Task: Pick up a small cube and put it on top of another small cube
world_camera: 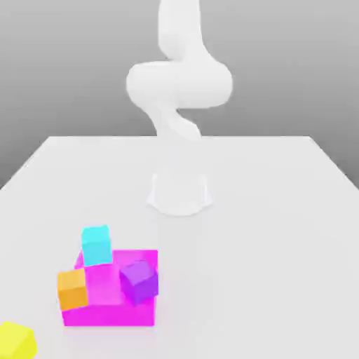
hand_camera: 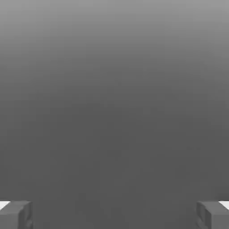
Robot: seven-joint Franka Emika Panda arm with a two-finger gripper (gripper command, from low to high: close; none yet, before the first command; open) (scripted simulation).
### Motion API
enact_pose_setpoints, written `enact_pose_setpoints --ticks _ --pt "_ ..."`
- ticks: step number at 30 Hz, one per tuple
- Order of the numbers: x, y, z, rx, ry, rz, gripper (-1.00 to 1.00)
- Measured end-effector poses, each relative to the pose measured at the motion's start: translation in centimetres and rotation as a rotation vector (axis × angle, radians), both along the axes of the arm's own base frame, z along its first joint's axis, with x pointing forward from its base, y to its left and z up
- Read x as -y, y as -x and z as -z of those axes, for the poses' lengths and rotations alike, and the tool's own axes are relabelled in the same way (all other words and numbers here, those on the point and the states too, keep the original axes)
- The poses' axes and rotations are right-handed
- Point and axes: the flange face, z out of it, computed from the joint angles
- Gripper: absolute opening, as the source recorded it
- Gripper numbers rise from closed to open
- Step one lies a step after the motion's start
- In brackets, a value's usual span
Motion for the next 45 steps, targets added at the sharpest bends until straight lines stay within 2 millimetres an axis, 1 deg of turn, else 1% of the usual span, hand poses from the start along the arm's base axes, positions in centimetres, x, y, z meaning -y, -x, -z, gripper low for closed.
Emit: enact_pose_setpoints --ticks 4,8,12,16,20,24,27,30,32,34,35,40,41,42,43,45 --pt "3.0 -4.8 4.8 -0.099 -0.016 0.028 0.0" --pt "6.1 -8.7 10.1 -0.193 -0.032 0.059 0.0" --pt "9.5 -11.6 16.0 -0.286 -0.048 0.093 0.0" --pt "13.0 -13.6 22.4 -0.379 -0.063 0.129 0.0" --pt "17.2 -14.3 29.1 -0.471 -0.081 0.18 0.0" --pt "20.1 -14.4 36.0 -0.564 -0.091 0.208 0.0" --pt "22.4 -13.6 41.3 -0.635 -0.099 0.235 0.0" --pt "24.7 -12.2 46.6 -0.705 -0.107 0.262 0.0" --pt "25.4 -11.8 49.8 -0.727 -0.108 0.27 0.0" --pt "25.6 -11.7 53.0 -0.732 -0.109 0.272 0.0" --pt "25.6 -11.6 54.3 -0.733 -0.109 0.272 -1.0" --pt "25.6 -11.6 54.3 -0.734 -0.11 0.272 -1.0" --pt "25.6 -11.5 55.0 -0.734 -0.11 0.272 -1.0" --pt "25.6 -11.6 54.5 -0.734 -0.11 0.272 -1.0" --pt "25.6 -11.6 53.5 -0.734 -0.11 0.272 -1.0" --pt "25.6 -11.6 50.9 -0.734 -0.11 0.272 -1.0"
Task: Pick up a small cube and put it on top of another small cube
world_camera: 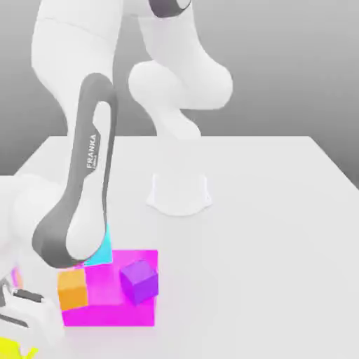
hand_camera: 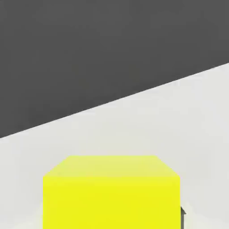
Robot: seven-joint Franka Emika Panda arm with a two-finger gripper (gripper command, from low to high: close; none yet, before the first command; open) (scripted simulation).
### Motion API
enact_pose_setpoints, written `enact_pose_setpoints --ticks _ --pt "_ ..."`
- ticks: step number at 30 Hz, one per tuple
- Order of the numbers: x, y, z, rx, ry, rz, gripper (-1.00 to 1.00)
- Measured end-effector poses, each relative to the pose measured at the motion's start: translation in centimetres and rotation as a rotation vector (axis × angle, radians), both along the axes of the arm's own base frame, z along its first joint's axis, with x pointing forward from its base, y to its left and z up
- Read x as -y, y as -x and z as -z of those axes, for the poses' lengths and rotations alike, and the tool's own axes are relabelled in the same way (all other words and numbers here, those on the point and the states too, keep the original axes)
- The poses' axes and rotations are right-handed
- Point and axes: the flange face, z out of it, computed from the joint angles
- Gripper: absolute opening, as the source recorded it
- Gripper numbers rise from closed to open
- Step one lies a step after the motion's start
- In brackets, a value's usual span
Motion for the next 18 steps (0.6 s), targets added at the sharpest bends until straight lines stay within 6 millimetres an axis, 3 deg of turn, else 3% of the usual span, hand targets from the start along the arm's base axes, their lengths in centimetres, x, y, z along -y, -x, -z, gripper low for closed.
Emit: enact_pose_setpoints --ticks 6,14,16,18 --pt "-2.8 2.0 -6.4 -0.001 0.003 0.014 -1.0" --pt "-8.0 6.7 -12.0 0.001 -0.001 0.031 -1.0" --pt "-8.7 7.3 -11.3 0.001 -0.003 0.034 -1.0" --pt "-8.8 7.5 -8.9 0.001 -0.004 0.035 -1.0"
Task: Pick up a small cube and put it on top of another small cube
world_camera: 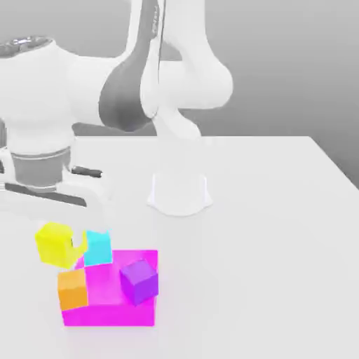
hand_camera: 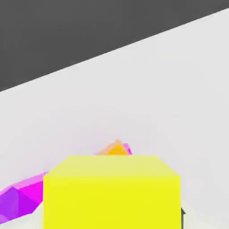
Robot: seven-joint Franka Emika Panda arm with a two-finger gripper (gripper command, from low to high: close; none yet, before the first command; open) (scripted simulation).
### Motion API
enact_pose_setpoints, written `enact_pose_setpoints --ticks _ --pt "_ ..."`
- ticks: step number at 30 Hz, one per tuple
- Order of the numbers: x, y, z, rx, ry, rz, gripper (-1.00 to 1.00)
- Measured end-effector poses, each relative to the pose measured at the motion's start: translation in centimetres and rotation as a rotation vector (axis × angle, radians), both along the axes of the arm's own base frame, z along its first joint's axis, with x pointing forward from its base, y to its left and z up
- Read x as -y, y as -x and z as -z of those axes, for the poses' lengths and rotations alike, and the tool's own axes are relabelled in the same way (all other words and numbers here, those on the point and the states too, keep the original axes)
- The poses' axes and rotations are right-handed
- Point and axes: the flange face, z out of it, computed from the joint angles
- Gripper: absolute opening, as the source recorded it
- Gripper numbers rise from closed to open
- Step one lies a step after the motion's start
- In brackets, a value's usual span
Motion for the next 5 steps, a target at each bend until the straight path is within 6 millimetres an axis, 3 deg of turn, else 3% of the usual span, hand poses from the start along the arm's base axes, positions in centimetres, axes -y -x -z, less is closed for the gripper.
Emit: enact_pose_setpoints --ticks 1,2,5 --pt "-0.04 0.07 1.34 0.0 0.001 0.0 -1.0" --pt "-0.03 0.15 2.25 -0.001 0.002 0.001 1.0" --pt "-0.02 0.16 2.25 -0.001 0.002 0.001 1.0"
